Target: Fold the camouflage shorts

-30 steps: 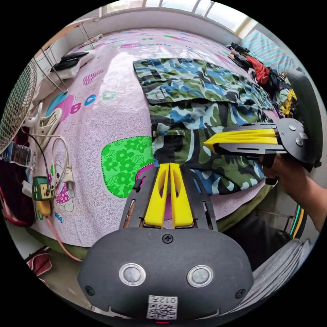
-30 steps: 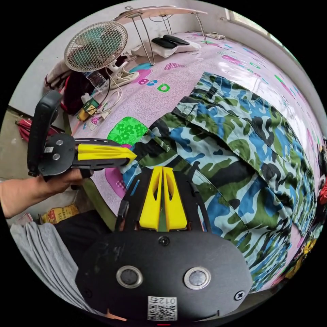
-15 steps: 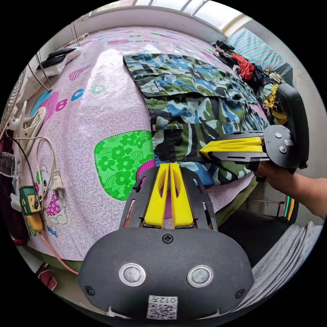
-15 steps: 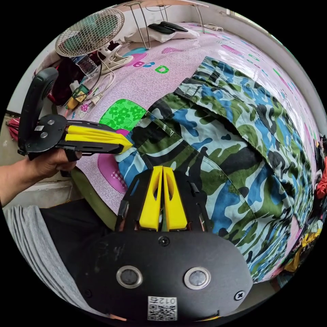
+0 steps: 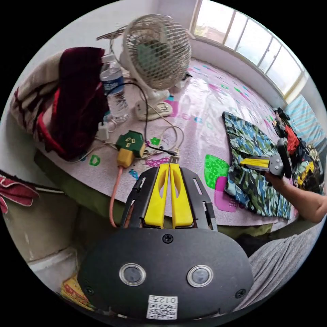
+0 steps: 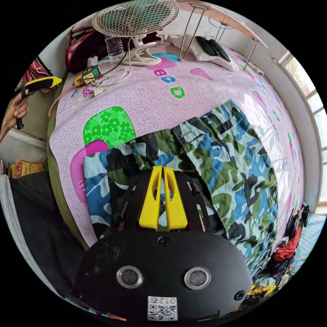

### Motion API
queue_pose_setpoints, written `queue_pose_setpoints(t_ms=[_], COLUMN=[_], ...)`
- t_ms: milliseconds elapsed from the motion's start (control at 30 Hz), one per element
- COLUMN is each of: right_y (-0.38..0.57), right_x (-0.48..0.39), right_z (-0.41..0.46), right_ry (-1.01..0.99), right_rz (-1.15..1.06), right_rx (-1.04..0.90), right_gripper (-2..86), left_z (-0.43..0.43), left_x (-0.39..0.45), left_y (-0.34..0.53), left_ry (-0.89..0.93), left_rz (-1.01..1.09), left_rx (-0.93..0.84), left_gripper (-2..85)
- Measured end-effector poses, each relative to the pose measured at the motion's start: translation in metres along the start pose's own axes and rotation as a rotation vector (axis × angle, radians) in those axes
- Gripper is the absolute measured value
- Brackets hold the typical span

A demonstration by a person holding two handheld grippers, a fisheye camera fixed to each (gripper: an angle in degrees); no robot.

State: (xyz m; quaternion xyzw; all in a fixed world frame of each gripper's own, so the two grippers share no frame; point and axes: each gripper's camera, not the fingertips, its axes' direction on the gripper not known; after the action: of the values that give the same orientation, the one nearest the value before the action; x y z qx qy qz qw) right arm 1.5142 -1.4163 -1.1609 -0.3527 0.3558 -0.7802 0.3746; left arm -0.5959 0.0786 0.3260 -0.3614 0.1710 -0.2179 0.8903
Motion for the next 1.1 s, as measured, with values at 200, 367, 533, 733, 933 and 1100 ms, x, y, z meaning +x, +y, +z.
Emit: queue_pose_setpoints(t_ms=[200,367,533,733,933,1100], right_y=[0.084,0.126,0.126,0.177,0.237,0.275], right_x=[-0.078,-0.093,-0.059,-0.076,-0.122,-0.125], right_z=[0.015,-0.01,0.033,0.08,0.119,0.121], right_ry=[0.326,0.538,0.721,0.881,1.313,1.335], right_rz=[-0.045,0.109,0.19,0.182,0.064,0.009], right_rx=[0.005,0.045,-0.113,-0.186,-0.182,-0.234], right_gripper=[-0.9,-1.0,-1.0,-1.0,-1.0,-1.0], left_z=[-0.011,-0.003,0.001,0.001,0.002,-0.003], left_x=[-0.078,-0.104,-0.115,-0.109,-0.105,-0.101], left_y=[-0.011,-0.018,-0.02,-0.019,-0.023,-0.031], left_ry=[0.036,0.066,0.099,0.053,0.087,0.151], left_rz=[-0.189,-0.149,-0.134,-0.073,0.013,0.036], left_rx=[0.143,0.161,0.212,0.252,0.261,0.268], left_gripper=[-0.2,-0.2,-0.2,-0.2,-0.2,-0.3])
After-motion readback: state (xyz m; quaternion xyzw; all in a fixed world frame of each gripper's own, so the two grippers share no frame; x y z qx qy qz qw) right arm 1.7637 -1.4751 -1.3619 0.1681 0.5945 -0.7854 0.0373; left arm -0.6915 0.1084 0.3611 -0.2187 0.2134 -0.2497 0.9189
